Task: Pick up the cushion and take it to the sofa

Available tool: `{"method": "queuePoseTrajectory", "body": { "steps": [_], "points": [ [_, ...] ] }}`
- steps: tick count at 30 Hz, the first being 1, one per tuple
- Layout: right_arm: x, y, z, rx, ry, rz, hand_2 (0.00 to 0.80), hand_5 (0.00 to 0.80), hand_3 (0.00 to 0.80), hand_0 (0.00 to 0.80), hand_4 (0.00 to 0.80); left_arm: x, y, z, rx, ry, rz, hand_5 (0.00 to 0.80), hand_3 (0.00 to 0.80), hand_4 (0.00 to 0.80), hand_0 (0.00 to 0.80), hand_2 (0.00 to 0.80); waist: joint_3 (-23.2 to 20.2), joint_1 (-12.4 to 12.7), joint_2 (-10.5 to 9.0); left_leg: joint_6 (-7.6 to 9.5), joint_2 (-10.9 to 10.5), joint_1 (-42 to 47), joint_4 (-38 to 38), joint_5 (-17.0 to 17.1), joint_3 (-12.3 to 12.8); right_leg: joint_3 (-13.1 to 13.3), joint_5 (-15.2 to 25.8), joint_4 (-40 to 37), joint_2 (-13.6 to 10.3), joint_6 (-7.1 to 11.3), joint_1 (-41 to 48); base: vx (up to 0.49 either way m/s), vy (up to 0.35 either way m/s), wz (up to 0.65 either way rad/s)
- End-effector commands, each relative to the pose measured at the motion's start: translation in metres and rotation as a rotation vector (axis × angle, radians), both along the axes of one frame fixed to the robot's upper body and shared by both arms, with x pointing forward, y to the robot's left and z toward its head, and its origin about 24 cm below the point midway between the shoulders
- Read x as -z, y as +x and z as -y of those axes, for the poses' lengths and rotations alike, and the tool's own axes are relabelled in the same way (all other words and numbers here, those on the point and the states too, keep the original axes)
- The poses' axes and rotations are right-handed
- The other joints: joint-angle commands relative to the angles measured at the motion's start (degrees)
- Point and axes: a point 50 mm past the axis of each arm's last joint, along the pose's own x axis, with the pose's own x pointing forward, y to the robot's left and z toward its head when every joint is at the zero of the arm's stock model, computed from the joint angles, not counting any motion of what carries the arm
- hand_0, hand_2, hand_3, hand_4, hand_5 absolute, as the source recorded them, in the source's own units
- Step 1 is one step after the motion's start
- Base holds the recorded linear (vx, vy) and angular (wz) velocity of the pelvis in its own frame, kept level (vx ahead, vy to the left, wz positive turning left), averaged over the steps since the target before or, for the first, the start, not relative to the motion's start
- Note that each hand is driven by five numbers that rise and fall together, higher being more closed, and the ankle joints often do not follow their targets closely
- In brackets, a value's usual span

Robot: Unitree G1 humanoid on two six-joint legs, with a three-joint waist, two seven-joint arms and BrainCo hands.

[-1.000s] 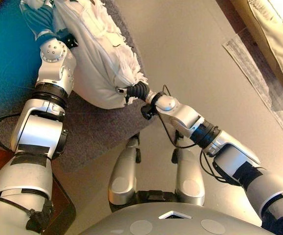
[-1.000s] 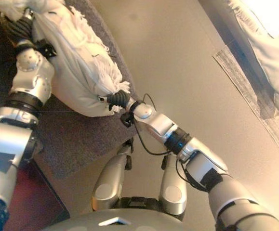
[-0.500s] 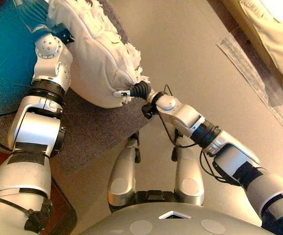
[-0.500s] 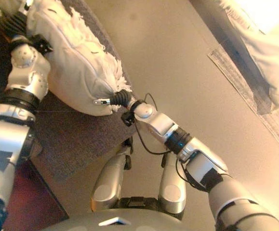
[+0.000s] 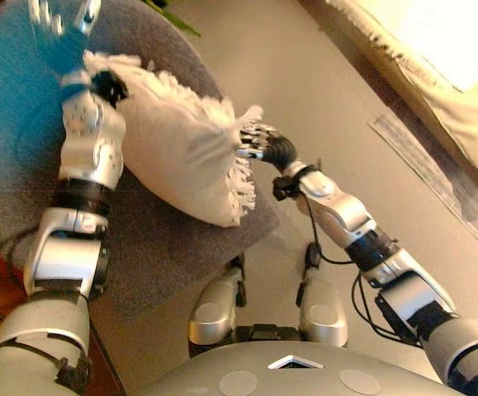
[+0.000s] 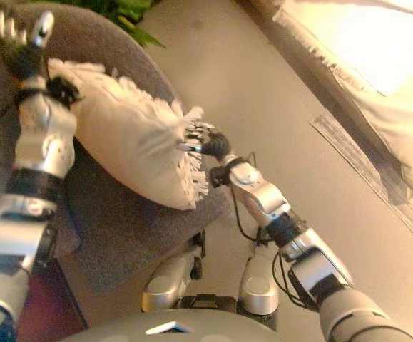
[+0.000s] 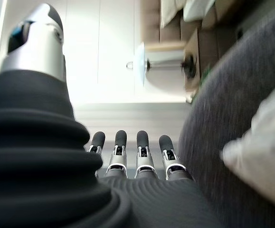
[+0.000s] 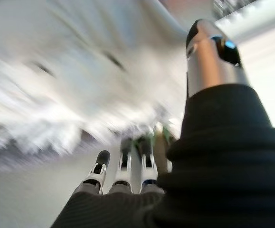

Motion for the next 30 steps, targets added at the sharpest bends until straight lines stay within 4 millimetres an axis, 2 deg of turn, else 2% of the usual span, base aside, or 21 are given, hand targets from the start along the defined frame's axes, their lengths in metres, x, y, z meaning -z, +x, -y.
{"method": "queuePoseTrajectory", "body": {
  "steps": [1,6,11,17,23,26,30],
  "points": [
    [0.008,-0.014,0.011,0.005,0.081,0.025,0.000,0.000,0.000,0.000,0.000,0.002,-0.015,-0.024,-0.069,0.086,-0.007,0.000,0.000,0.000,0.000,0.000,-9.5,2.3,-2.43,-0.30,-2.4,-0.8,7.5,-4.9,0.9,-0.3,-4.2,5.8,-2.0,-1.16,0.1,0.185,-0.013,0.08],
    [0.022,-0.026,0.036,0.079,0.104,-0.004,0.000,0.000,0.000,0.000,0.000,0.016,-0.040,-0.047,-0.113,0.111,-0.047,0.000,0.000,0.000,0.000,0.000,-12.2,2.7,-2.39,-0.39,-2.2,2.1,5.8,-4.9,0.2,-1.0,-4.8,5.0,-1.4,-1.35,2.8,0.126,-0.026,0.09],
    [0.028,-0.035,0.046,0.128,0.132,-0.003,0.000,0.000,0.000,0.000,0.000,0.023,-0.052,-0.045,-0.034,0.111,-0.033,0.000,0.000,0.000,0.000,0.000,-13.5,3.2,-2.64,-0.37,-1.9,3.8,5.0,-4.9,-0.3,-1.5,-5.0,4.5,-0.9,-1.43,4.5,0.048,-0.048,0.08],
    [0.037,-0.046,0.047,0.141,0.156,-0.005,0.000,0.000,0.000,0.000,0.000,0.039,-0.062,-0.015,0.135,0.042,-0.012,0.000,0.000,0.000,0.000,0.000,-14.5,3.8,-3.35,-0.22,-1.6,5.2,4.3,-5.0,-0.5,-2.0,-5.0,3.7,-0.2,-1.51,6.1,0.014,-0.068,0.02],
    [0.048,-0.061,0.040,0.079,0.212,-0.025,0.000,0.000,0.000,0.000,0.000,0.059,-0.073,0.035,0.470,-0.117,0.042,0.000,0.000,0.000,0.000,0.000,-14.5,4.0,-4.35,-0.10,-0.8,5.2,2.2,-3.8,-0.8,-2.3,-4.5,3.2,0.8,-1.66,5.7,-0.096,-0.103,0.02],
    [0.059,-0.072,0.040,0.057,0.226,-0.042,0.000,0.000,0.000,0.000,0.000,0.080,-0.082,0.055,0.558,-0.183,-0.001,0.000,0.000,0.000,0.000,0.000,-14.2,3.8,-5.05,0.10,-0.5,5.2,1.2,-3.1,-1.1,-2.2,-4.4,3.5,1.4,-1.70,5.4,-0.105,-0.118,0.03],
    [0.076,-0.089,0.055,0.141,0.357,-0.093,0.000,0.000,0.000,0.000,0.000,0.109,-0.099,0.074,0.655,-0.230,-0.080,0.000,0.000,0.000,0.000,0.000,-13.6,3.4,-6.13,0.30,0.0,5.2,-0.6,-2.1,-1.0,-2.2,-4.1,3.6,2.4,-1.78,5.0,-0.096,-0.113,0.06]
  ]
}}
